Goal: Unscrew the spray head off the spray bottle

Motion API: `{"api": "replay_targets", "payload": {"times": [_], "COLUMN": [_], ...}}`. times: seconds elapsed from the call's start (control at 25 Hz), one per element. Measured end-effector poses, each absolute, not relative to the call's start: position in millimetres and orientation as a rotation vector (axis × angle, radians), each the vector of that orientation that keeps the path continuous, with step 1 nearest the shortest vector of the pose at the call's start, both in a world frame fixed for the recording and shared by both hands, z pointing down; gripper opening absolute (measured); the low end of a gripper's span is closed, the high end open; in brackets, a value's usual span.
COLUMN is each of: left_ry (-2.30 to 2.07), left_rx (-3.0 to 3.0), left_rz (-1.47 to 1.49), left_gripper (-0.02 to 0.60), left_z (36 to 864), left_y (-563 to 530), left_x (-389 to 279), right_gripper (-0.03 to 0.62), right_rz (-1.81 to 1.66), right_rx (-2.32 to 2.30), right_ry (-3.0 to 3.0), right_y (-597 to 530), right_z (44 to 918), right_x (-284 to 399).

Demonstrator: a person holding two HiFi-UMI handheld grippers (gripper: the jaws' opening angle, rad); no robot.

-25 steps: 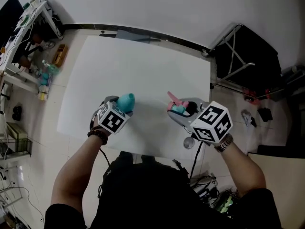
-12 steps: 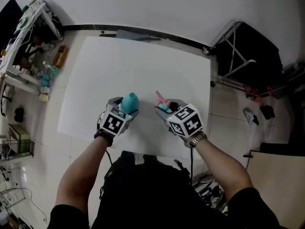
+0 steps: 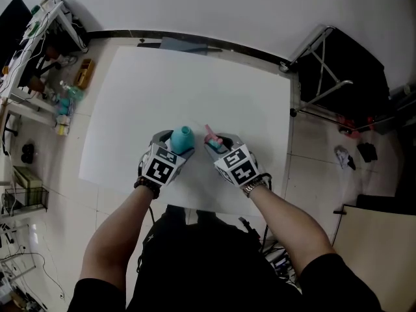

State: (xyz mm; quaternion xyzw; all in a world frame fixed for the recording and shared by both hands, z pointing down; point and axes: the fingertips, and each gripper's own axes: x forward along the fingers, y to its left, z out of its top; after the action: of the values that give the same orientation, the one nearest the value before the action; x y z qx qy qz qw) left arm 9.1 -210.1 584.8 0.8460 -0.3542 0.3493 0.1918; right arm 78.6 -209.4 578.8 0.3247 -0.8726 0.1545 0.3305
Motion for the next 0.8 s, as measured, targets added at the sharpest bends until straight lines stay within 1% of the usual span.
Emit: {"api": "replay_targets", "payload": {"times": [0.68, 0.72, 0.8], "left_ry": [-0.973, -0.973, -0.98], "left_rx": [2.431, 2.435, 2.442], "left_rz": [0.997, 1.002, 1.005], "left_gripper": [0.403, 0.403, 0.405], "left_z": [591.8, 591.3, 589.9], "left_y": [-208.2, -208.0, -208.1], "left_x": [15.7, 15.2, 14.3], "right_gripper": [0.123, 0.126, 0.173], "right_rz": [0.565, 0.562, 0.552], "right_rx": [0.861, 0.859, 0.862], "right_ry": [-2.283, -2.281, -2.274], "right_y": [-214.2, -214.3, -215.2], "right_z": [604.4, 605.0, 606.3], "right_x": [76.2, 76.0, 76.3]}}
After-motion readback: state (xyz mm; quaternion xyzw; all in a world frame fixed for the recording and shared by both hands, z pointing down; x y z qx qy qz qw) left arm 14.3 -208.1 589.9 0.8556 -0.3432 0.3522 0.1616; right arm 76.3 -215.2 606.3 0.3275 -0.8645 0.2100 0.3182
